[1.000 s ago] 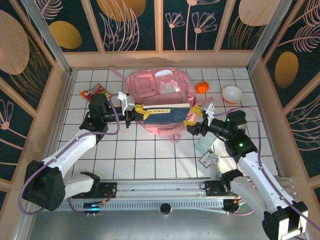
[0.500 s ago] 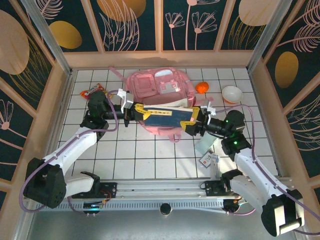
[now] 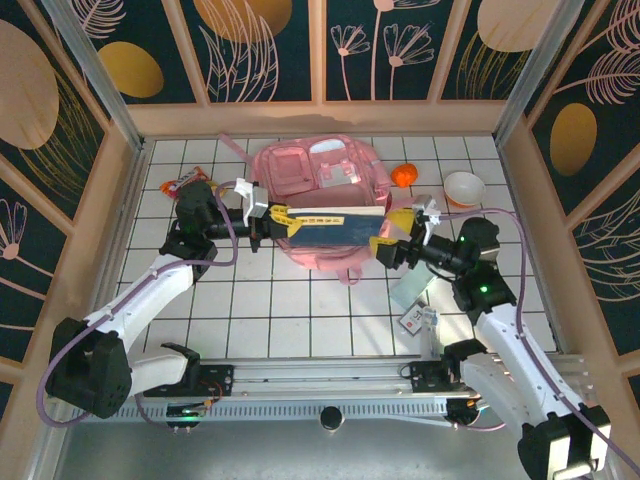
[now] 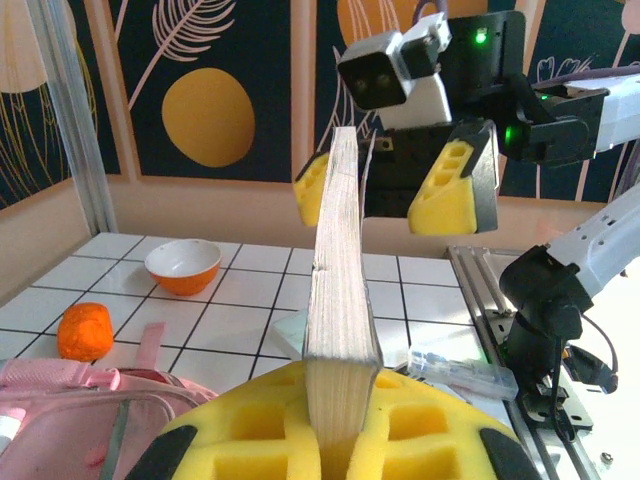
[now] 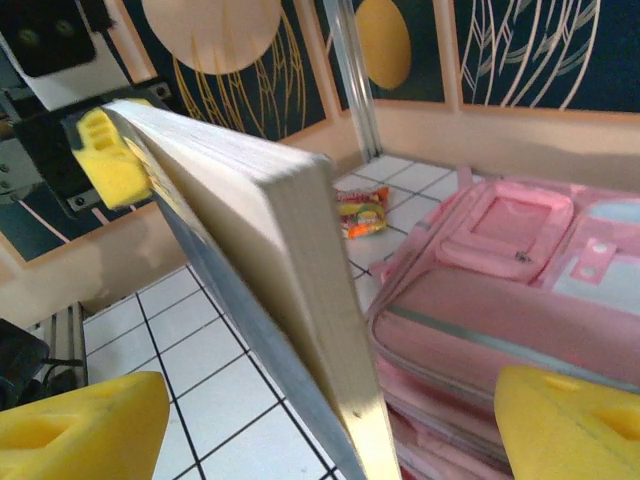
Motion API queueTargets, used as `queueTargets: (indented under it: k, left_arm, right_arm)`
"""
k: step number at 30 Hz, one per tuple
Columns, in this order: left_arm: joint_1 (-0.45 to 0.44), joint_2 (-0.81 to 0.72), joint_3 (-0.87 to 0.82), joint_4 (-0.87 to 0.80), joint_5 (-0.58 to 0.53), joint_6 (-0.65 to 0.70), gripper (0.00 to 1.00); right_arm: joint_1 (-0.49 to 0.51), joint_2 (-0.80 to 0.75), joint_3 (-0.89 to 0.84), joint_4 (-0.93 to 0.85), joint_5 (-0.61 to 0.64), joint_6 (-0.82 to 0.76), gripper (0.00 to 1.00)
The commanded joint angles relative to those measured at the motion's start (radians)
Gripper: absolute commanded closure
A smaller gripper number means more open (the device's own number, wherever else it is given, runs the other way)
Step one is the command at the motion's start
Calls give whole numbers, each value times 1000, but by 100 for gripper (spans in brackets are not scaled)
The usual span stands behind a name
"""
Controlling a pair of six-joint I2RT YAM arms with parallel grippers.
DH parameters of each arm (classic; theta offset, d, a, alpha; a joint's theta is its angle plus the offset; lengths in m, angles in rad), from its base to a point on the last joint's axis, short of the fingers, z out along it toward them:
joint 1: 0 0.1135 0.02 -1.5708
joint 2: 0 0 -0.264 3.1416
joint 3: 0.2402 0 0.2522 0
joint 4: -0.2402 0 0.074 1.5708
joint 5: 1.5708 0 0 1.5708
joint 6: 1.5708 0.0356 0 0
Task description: Pack the student bag
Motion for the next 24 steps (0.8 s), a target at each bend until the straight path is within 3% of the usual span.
queueTargets:
  k: [1,5,12,15,16,17,18,21,24]
  left_arm:
    - [-8,5,38,82,58,-7,100]
    - [-11,14,47,74,90,-6,100]
    - [-14,27,47,100,99,-53,100]
    - [-14,35,41,141,89,-91,100]
    - [-14,37,40,160,77,-107,100]
    - [-14,38,35,177,57,-121,99]
    - [-15,37,34,190,21,-136,95]
    - [-14,36,26,191,-121,-157,66]
    - [-16,46,50,82,-231,-86,53]
  right_arm:
    - [-2,30,33,11,-49,15,15]
    - [10,81,37,135,-158,21,16]
    - [11,131,44,207,-294,-22,31]
    - [9,137,47,225,-324,-7,48]
    - [6,141,49,232,-336,-2,62]
    - [0,139,51,233,-341,-4,84]
    - [-9,137,53,231,-334,-2,100]
    - [-70,103,34,257,-283,56,100]
    - [-157,47,-25,342,-191,207,100]
